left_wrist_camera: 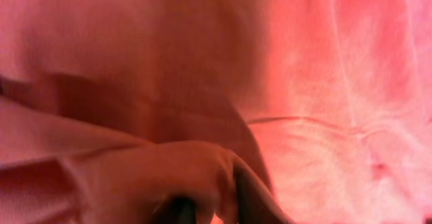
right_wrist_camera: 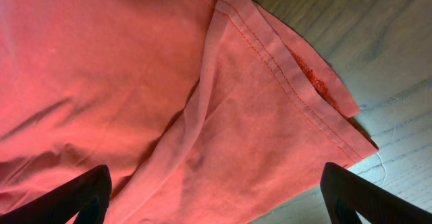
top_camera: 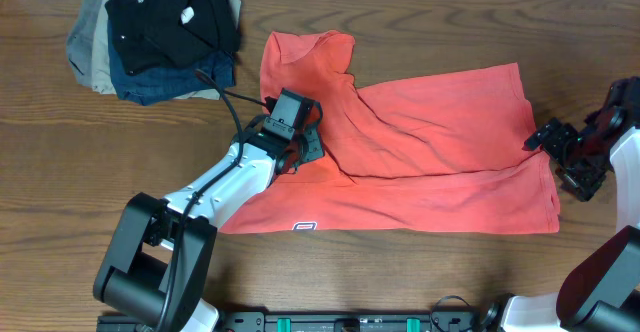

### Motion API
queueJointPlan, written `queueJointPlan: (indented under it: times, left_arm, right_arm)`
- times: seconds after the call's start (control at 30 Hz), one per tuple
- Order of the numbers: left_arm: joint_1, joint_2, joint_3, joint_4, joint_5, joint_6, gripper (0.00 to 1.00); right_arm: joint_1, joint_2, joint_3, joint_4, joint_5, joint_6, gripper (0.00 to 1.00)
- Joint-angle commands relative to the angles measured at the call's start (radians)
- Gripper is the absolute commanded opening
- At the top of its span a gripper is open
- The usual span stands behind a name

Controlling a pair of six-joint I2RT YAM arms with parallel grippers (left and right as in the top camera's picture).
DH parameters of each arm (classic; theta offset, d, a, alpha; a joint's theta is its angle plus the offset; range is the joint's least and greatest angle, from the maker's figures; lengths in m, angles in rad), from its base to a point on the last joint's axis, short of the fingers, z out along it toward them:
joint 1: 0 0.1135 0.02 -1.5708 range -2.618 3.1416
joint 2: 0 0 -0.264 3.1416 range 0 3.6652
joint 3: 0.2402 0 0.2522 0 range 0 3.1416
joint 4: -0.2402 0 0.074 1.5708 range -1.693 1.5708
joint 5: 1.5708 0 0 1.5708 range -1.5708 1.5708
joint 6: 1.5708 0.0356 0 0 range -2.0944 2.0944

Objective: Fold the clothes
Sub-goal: 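Grasp the shirt's left sleeve area with the left gripper and lift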

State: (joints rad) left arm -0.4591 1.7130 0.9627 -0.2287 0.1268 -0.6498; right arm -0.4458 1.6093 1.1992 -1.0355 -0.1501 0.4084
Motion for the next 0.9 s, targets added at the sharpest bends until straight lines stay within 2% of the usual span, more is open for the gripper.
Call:
queueJointPlan:
  times: [0.0,0.33,0.43,0.57,0.7,0.73,0.8,0.87]
  left_arm:
    - [0.002,-0.006,0.023,0.005,-0.015,0.014,0.24]
    - [-0.003,-0.021,0.034,0.036,0.007,0.142,0.24]
    - [-0.011,-0.034,0.075,0.034,0.109,0.294,0.25]
    - [-0.036,-0.034,0.121,0.034,0.203,0.362,0.25]
    - [-0.078,-0.034,0.124,0.031,0.217,0.476,0.26]
    - [-0.086,-0.034,0.124,0.027,0.217,0.494,0.31]
    - [-0.09,-0.037,0.124,0.014,0.216,0.494,0.33]
    - [-0.085,-0.05,0.126,-0.027,0.193,0.442,0.34]
  right_arm:
    - [0.008,0.001,-0.006,0.0,-0.003,-0.014,0.97]
    - [0.009,0.001,-0.006,-0.001,0.004,-0.014,0.97]
    - [0.009,0.001,-0.006,-0.001,0.004,-0.014,0.97]
    - [0.009,0.001,-0.006,-0.002,0.004,-0.013,0.97]
    - [0.009,0.001,-0.006,-0.005,0.004,-0.014,0.97]
    - [0.011,0.001,-0.006,-0.006,0.004,-0.014,0.97]
    - [0.016,0.001,-0.006,-0.006,0.004,-0.013,0.97]
    - [0.017,0.001,-0.006,-0.009,0.004,-0.014,0.97]
